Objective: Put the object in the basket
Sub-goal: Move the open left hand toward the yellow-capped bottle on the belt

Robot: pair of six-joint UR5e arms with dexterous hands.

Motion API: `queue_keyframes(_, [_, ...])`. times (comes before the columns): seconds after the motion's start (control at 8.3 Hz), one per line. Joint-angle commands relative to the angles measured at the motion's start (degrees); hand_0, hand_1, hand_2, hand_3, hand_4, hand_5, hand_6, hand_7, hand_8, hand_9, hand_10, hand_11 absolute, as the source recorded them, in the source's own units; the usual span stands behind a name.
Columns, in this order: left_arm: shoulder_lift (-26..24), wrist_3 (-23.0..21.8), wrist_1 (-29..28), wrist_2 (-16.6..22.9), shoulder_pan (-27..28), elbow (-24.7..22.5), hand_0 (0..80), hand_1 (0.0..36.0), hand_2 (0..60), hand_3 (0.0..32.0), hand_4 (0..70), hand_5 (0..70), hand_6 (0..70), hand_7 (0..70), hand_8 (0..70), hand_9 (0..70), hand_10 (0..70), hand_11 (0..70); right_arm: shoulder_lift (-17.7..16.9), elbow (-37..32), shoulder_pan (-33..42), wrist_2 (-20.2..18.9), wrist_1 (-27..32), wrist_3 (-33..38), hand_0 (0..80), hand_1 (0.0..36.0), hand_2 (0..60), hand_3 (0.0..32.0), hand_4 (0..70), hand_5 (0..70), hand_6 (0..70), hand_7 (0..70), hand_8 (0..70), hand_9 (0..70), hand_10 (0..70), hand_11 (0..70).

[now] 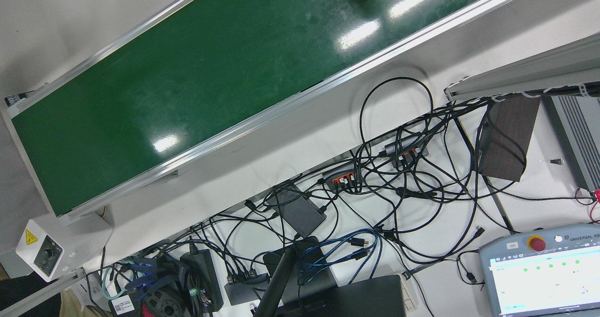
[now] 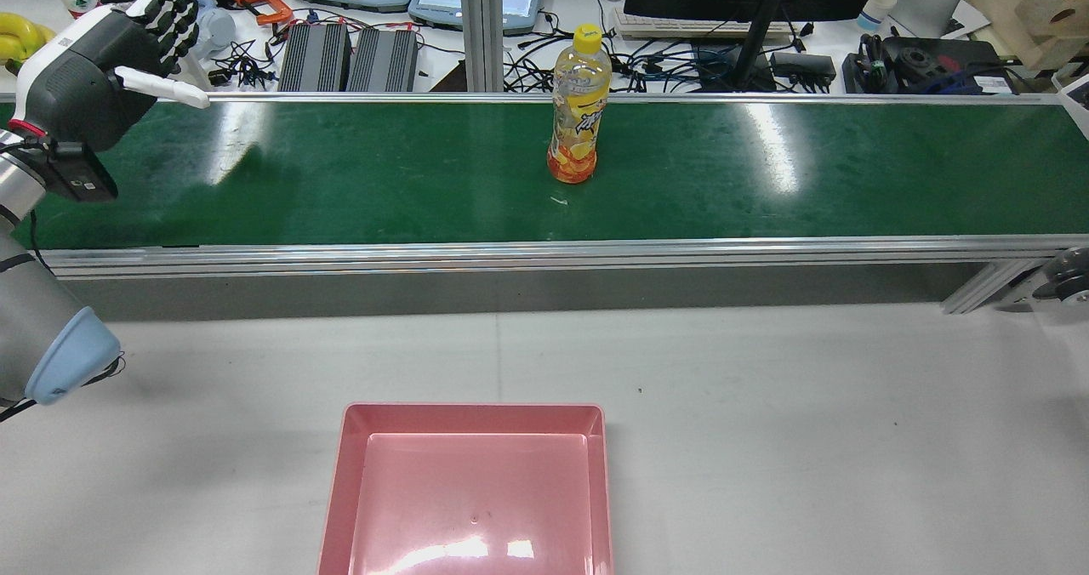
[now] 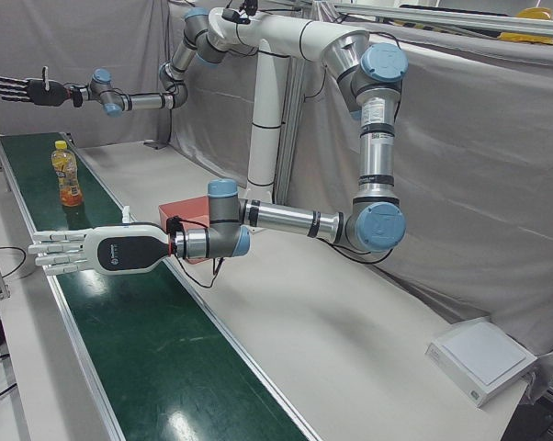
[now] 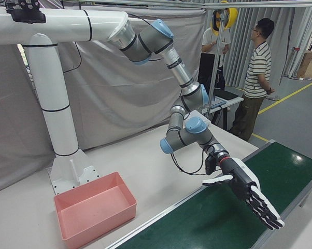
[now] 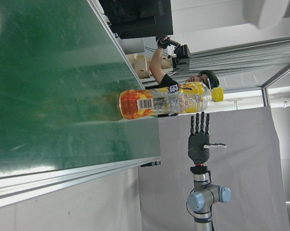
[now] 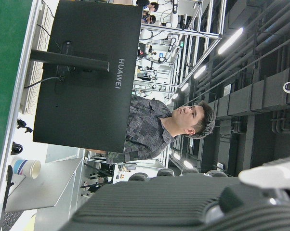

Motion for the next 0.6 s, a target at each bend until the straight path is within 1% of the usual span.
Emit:
queue_keyframes(0.0, [-4.11,0.0,-0.5,0.37,0.29,6.21,63.9,12.0,0.0,0.0,0.0,14.3,0.0,0.0,0.0,0.0,0.0,0.0,0.0,-0.02,0.0,0.0,0.01,0.06,0.0,0.0,0.0,0.0,0.0,0.0,0.0,0.0,0.0,0.0,0.0,0.0])
queue_keyframes(0.12, [-4.64,0.0,-0.59,0.37,0.29,6.84,62.5,11.4,0.0,0.0,0.0,14.2,0.0,0.0,0.0,0.0,0.0,0.0,0.0,-0.02,0.0,0.0,0.01,0.06,0.0,0.0,0.0,0.0,0.0,0.0,0.0,0.0,0.0,0.0,0.0,0.0])
queue_keyframes(0.24, [-4.56,0.0,-0.94,0.37,0.29,6.84,63.1,11.7,0.0,0.0,0.0,14.0,0.0,0.0,0.0,0.0,0.0,0.0,0.0,-0.02,0.0,0.0,0.01,0.06,0.0,0.0,0.0,0.0,0.0,0.0,0.0,0.0,0.0,0.0,0.0,0.0])
queue_keyframes(0.48, [-3.86,-1.93,-1.55,0.37,0.38,5.1,63.9,12.0,0.0,0.0,0.0,13.1,0.0,0.0,0.0,0.0,0.0,0.0,0.0,-0.02,0.0,0.0,0.01,0.06,0.0,0.0,0.0,0.0,0.0,0.0,0.0,0.0,0.0,0.0,0.0,0.0])
